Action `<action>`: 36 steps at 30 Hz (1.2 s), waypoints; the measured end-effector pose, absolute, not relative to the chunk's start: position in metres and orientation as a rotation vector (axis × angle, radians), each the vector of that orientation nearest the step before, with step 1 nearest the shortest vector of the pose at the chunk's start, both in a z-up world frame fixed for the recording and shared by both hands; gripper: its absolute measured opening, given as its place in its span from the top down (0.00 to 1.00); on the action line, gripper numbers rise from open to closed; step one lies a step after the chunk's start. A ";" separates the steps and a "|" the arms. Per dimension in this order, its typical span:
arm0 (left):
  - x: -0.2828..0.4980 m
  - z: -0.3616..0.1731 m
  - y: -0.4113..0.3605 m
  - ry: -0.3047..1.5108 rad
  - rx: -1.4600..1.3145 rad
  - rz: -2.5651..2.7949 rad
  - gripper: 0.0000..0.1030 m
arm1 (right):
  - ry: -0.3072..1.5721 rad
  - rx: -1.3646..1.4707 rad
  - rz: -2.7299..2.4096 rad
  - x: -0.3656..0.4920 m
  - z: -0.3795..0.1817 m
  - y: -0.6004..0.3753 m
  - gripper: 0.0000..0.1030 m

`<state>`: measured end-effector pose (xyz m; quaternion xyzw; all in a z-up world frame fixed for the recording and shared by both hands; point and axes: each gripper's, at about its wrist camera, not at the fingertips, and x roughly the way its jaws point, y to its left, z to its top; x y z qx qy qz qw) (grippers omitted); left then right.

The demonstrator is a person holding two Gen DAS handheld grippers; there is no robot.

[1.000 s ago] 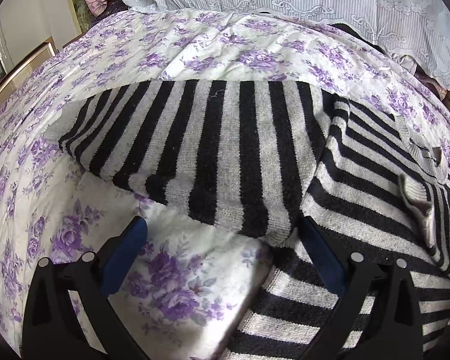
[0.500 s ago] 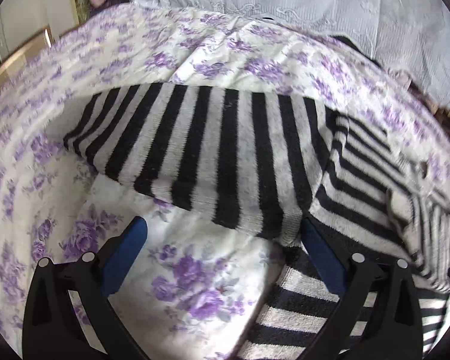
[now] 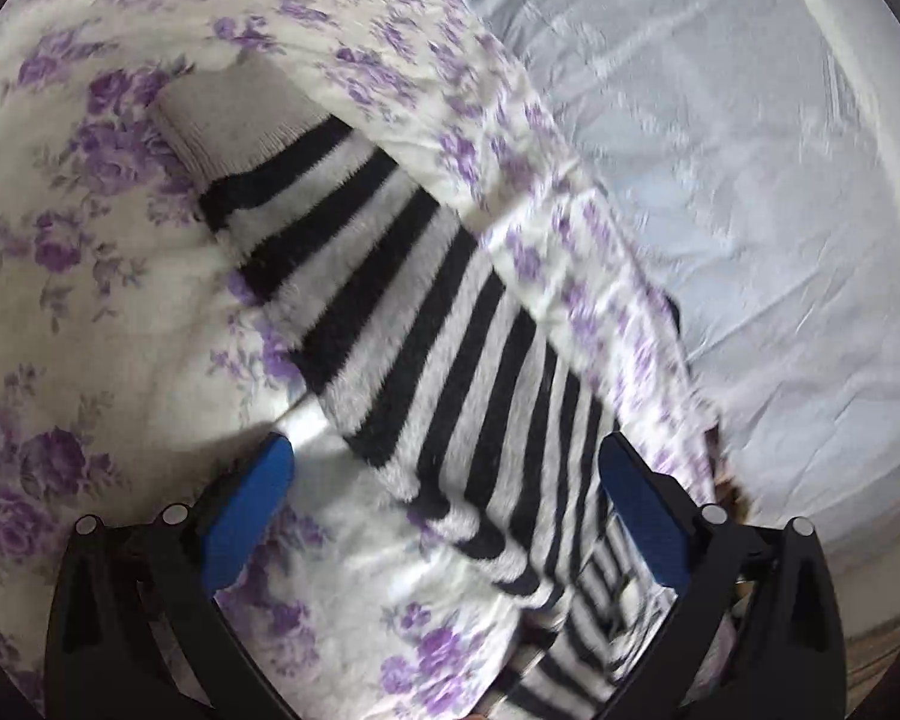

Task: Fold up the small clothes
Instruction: 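Grasp the other striped sleeve cuff with the left tool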

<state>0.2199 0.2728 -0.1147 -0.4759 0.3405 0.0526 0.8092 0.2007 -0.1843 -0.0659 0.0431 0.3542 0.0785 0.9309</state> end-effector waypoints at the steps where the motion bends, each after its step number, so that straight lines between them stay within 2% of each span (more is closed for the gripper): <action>1: 0.221 -0.115 0.276 0.715 -1.022 0.103 0.04 | 0.706 0.070 0.139 0.189 -0.062 -0.194 0.45; 7: 0.238 -0.109 0.275 0.749 -0.967 0.081 0.11 | 0.620 0.046 0.009 0.138 -0.051 -0.258 0.45; 10: 0.244 -0.112 0.285 0.773 -1.004 0.039 0.47 | 0.578 0.196 -0.010 0.122 -0.057 -0.299 0.45; 12: 0.247 -0.118 0.295 0.798 -1.039 0.006 0.83 | 0.562 0.327 -0.007 0.116 -0.066 -0.323 0.44; 13: 0.251 -0.123 0.299 0.831 -1.042 0.004 0.87 | 0.580 0.395 0.006 0.119 -0.072 -0.335 0.44; 18: 0.247 -0.123 0.305 0.847 -1.048 0.002 0.89 | 0.642 0.550 0.047 0.128 -0.093 -0.352 0.44; 26: 0.248 -0.045 0.247 0.823 -0.567 0.100 0.90 | 0.657 0.568 0.059 0.128 -0.097 -0.350 0.44; 36: 0.250 0.005 0.172 0.792 -0.316 0.061 0.90 | 0.670 0.597 0.061 0.128 -0.100 -0.356 0.44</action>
